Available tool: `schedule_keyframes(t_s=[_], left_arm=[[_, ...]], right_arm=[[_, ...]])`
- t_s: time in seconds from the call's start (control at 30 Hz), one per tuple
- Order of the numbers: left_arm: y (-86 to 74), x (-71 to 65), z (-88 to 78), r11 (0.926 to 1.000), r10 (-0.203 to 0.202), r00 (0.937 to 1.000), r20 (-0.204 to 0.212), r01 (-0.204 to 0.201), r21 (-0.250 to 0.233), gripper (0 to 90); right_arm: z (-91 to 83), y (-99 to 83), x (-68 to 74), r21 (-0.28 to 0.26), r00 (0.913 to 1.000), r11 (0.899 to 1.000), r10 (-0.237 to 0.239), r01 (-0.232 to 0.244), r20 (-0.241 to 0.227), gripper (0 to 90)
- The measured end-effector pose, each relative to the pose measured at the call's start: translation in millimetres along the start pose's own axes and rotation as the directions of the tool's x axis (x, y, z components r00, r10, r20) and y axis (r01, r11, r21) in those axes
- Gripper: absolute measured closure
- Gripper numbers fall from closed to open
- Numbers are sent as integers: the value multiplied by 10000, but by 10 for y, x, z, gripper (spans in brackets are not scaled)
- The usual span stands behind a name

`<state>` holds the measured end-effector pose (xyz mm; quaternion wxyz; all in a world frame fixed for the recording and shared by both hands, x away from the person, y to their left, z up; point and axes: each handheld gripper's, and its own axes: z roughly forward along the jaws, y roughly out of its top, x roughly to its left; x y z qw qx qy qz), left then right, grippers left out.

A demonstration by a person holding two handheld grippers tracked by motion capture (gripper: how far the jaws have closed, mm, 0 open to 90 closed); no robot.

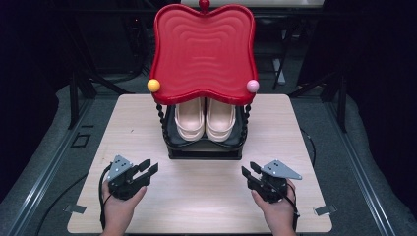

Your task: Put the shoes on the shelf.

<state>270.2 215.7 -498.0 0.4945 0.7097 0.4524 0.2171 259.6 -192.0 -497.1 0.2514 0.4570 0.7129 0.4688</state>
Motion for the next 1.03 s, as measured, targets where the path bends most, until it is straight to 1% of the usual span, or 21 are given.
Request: schedule_keyframes(t_s=[0.03, 0.07, 0.13, 0.2, 0.23, 0.27, 0.37, 0.4, 0.43, 0.47, 0.5, 0.57, 0.63, 0.7, 0.77, 0.8, 0.83, 0.9, 0.97, 1.0, 1.03], left_arm=[[-35, 7, -28, 10000, -64, 10000, 2, 64, -36, 626], [-67, 12, -60, 10000, -68, 10000, 6, 68, -4, 623], [-126, 23, -115, 9999, 3, 10000, -6, -3, 101, 611], [-181, 36, -169, 9999, -140, 9999, 48, 140, 58, 598], [-210, 45, -192, 9998, -176, 9998, 40, 176, -2, 595], [-239, 55, -213, 9998, -204, 9998, 17, 204, 22, 591], [-327, 91, -222, 9997, -186, 9998, -86, 187, 147, 583], [-355, 104, -214, 9997, -181, 9997, -147, 184, 189, 580], [-379, 113, -205, 9996, -179, 9997, -179, 183, 233, 577], [-401, 119, -192, 9995, -174, 9996, -200, 179, 265, 572], [-425, 127, -173, 9995, -195, 9997, -133, 198, 227, 564], [-476, 137, -130, 9995, -214, 9998, -52, 216, 245, 539], [-516, 142, -86, 9984, -275, 9996, 42, 272, 492, 538], [-546, 155, -47, 9972, -357, 9993, 82, 350, 656, 538], [-564, 168, -27, 9958, -487, 9987, 142, 474, 778, 538], [-577, 175, -14, 9950, -557, 9983, 159, 542, 840, 538], [-586, 178, -5, 9941, -601, 9980, 182, 581, 920, 538], [-598, 173, 13, 9933, -647, 9976, 242, 620, 978, 538], [-597, 166, 24, 9930, -667, 9974, 281, 636, 1000, 559], [-596, 165, 25, 9928, -626, 9976, 285, 594, 1044, 560], [-601, 160, 38, 9934, -600, 9979, 243, 573, 989, 559]], right_arm=[[-12, -30, -2, -6, 10000, 10000, -8, 8, 3, 620], [-37, -58, -6, 102, 10000, 9999, -30, 30, 27, 614], [-70, -115, -16, 263, 10000, 9996, -97, 97, -23, 585], [-95, -170, -27, 471, 9999, 9988, -116, 122, -121, 564], [-98, -201, -27, 401, 9999, 9992, -90, 95, -126, 560], [-118, -223, -32, 551, 9998, 9984, -115, 124, -158, 559], [-129, -291, -51, 601, 9998, 9982, 69, -58, -184, 556], [-127, -307, -62, 715, 9998, 9974, 52, -37, -212, 555], [-107, -327, -60, 636, 9997, 9980, 62, -47, -234, 558], [-96, -337, -64, 766, 9995, 9970, -103, 127, -314, 575], [-64, -359, -62, 693, 9993, 9973, -231, 251, -293, 582], [-18, -400, -62, 794, 9988, 9961, -352, 377, -328, 585], [31, -445, -59, 995, 9984, 9940, -405, 443, -396, 584], [83, -486, -49, 1059, 9985, 9932, -459, 490, -315, 584], [110, -503, -47, 1165, 9977, 9916, -524, 571, -431, 591], [107, -502, -49, 1375, 9971, 9884, -591, 651, -473, 599], [132, -517, -43, 1188, 9975, 9911, -541, 593, -464, 602], [152, -532, -50, 1248, 9978, 9909, -448, 505, -481, 609], [164, -543, -66, 1277, 9981, 9909, -372, 431, -483, 606], [166, -545, -72, 1277, 9983, 9910, -350, 407, -463, 592], [168, -547, -76, 1236, 9987, 9915, -350, 394, -381, 579]])
